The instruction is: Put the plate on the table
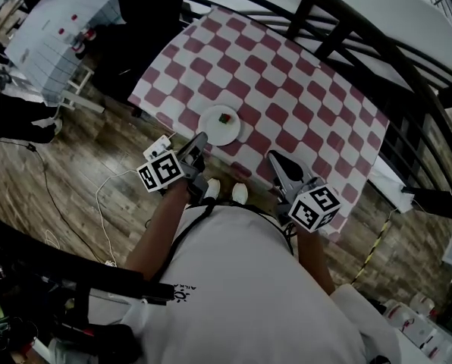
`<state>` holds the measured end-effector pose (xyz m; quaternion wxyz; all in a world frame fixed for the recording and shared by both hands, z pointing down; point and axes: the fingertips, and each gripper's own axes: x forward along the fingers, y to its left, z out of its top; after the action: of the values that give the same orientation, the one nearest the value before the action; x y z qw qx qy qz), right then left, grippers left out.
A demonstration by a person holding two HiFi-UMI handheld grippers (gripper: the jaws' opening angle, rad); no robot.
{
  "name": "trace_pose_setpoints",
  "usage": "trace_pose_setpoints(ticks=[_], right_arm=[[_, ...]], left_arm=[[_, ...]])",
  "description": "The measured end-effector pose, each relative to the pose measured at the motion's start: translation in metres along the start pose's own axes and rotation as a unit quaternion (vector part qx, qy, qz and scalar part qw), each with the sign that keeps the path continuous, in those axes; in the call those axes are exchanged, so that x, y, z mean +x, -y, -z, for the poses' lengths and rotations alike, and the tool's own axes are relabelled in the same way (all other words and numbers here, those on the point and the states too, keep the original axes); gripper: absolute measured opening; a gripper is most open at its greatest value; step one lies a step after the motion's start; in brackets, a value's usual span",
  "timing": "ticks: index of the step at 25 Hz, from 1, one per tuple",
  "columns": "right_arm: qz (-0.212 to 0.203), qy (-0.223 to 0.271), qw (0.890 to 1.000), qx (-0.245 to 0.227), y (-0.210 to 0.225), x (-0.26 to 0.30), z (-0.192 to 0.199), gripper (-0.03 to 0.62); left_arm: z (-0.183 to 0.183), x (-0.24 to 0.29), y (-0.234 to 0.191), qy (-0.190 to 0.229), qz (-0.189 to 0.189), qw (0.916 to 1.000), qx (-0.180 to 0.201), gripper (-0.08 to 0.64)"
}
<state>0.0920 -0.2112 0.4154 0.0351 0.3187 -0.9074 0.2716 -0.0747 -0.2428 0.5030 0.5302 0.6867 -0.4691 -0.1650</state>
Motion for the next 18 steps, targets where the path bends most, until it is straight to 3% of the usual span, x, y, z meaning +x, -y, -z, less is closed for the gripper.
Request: trace_pose_setpoints(ticks=[7,18], right_arm=[[-0.005,0.002,1.000,-0.013,-0.005,-0.007,-0.005,0.008],[0.000,0.001,1.000,-0.018,-0.008,-0.011,-0.002,0.008]], left_arm=[[-0.001,-0.020,0.029,-0.003,0.016,0.9992,0.036,0.008],[0.007,-0.037,0.044,-0.005,0.033,0.9987,0.040,0.008]])
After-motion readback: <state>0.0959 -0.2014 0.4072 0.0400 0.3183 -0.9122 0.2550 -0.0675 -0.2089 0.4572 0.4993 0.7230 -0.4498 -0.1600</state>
